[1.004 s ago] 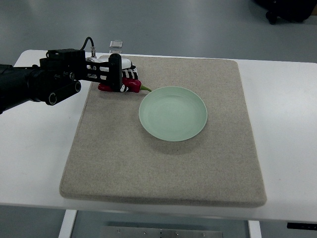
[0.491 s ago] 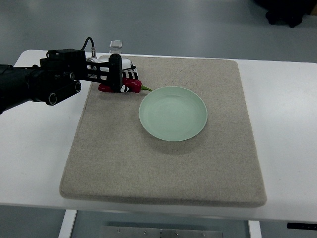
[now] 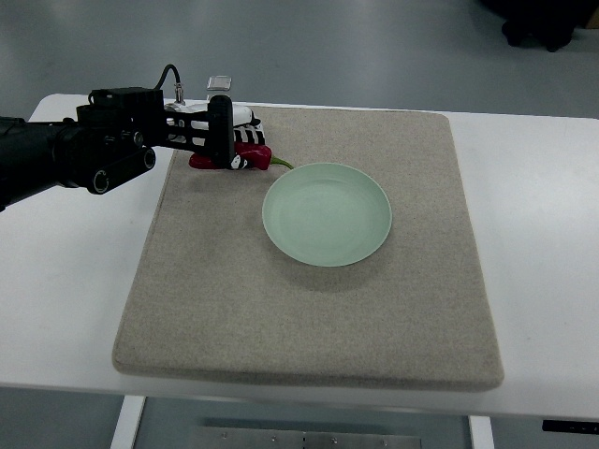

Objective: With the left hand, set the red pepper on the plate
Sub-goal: 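Lift the pepper and carry it over the green plate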

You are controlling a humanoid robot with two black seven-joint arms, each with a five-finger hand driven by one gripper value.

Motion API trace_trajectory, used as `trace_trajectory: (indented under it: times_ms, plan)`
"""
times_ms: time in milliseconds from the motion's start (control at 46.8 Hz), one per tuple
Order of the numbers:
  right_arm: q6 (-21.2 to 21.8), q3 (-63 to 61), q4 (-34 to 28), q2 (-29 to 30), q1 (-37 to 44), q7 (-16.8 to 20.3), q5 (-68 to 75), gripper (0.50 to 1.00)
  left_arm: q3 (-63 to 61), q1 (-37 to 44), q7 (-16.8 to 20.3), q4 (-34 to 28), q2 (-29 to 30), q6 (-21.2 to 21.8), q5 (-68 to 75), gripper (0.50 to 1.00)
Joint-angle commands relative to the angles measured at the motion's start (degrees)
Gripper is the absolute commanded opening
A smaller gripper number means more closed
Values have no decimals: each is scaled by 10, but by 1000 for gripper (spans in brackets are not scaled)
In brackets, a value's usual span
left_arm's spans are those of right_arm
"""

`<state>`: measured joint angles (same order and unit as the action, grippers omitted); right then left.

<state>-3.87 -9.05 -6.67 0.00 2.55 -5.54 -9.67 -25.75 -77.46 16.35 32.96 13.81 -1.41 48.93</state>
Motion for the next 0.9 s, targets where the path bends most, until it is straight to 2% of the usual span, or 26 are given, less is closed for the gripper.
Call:
trace_trajectory:
  times_ms: [0,256,876]
  plan:
    - [0,0,0,0,0,0,0,932,2,-1,0,0,1,0,-4,500]
    - [0,0,0,0,0,0,0,932,31,-12,0,4,3,-2,-6,500]
    - [0,0,0,0,0,0,0,932,36,-73,1,77,-2,-3,3,500]
